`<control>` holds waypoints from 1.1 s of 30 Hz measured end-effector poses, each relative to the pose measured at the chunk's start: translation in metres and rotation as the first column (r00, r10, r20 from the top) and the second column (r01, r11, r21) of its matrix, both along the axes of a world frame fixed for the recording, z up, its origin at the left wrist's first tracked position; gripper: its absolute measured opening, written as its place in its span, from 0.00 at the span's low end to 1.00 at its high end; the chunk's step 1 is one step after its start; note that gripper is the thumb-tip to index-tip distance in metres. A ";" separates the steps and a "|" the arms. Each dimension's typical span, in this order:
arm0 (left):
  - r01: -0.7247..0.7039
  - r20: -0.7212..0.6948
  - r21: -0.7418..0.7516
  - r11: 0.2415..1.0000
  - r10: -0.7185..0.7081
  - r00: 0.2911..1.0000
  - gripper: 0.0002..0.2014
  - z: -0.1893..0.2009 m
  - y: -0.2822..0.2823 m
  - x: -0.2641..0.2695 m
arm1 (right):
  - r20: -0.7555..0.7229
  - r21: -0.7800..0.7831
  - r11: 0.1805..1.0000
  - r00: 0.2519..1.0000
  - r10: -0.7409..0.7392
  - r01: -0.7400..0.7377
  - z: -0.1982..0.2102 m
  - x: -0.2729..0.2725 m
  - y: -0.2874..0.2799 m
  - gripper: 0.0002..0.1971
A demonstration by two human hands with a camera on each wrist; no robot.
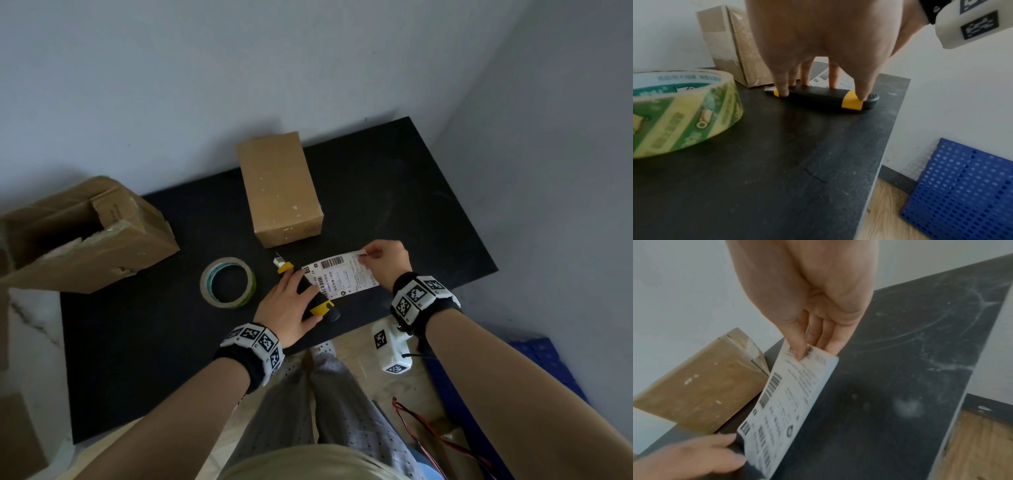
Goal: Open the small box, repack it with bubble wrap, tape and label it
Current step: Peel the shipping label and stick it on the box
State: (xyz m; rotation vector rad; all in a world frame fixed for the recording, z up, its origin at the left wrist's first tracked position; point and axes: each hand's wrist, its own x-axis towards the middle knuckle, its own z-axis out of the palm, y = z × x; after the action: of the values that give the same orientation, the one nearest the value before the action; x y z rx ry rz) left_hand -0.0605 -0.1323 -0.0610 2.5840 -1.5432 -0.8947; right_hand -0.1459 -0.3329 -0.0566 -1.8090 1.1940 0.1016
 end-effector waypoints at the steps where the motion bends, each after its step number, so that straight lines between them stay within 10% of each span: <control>1: 0.001 0.000 0.009 1.000 -0.001 1.000 0.27 0.000 0.000 0.000 | 0.011 -0.019 0.999 1.000 -0.028 0.028 0.003 -0.003 -0.003 0.04; 14: -0.342 -0.200 -0.334 0.878 0.289 0.936 0.20 0.066 -0.040 0.026 | 0.225 0.039 0.996 0.970 -0.088 0.081 0.073 -0.025 -0.022 0.03; 33: -0.620 -0.476 -0.441 0.649 0.416 0.775 0.03 0.125 -0.019 0.087 | 0.374 -0.117 0.990 0.920 0.113 -0.074 0.137 0.041 0.003 0.12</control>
State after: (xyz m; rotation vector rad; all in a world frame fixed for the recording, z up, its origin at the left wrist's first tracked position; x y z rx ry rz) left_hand 0.0263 -0.1510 0.0645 2.0815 -0.7180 -0.6138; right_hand -0.1046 -0.3302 0.0802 -1.8672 0.8484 -0.2509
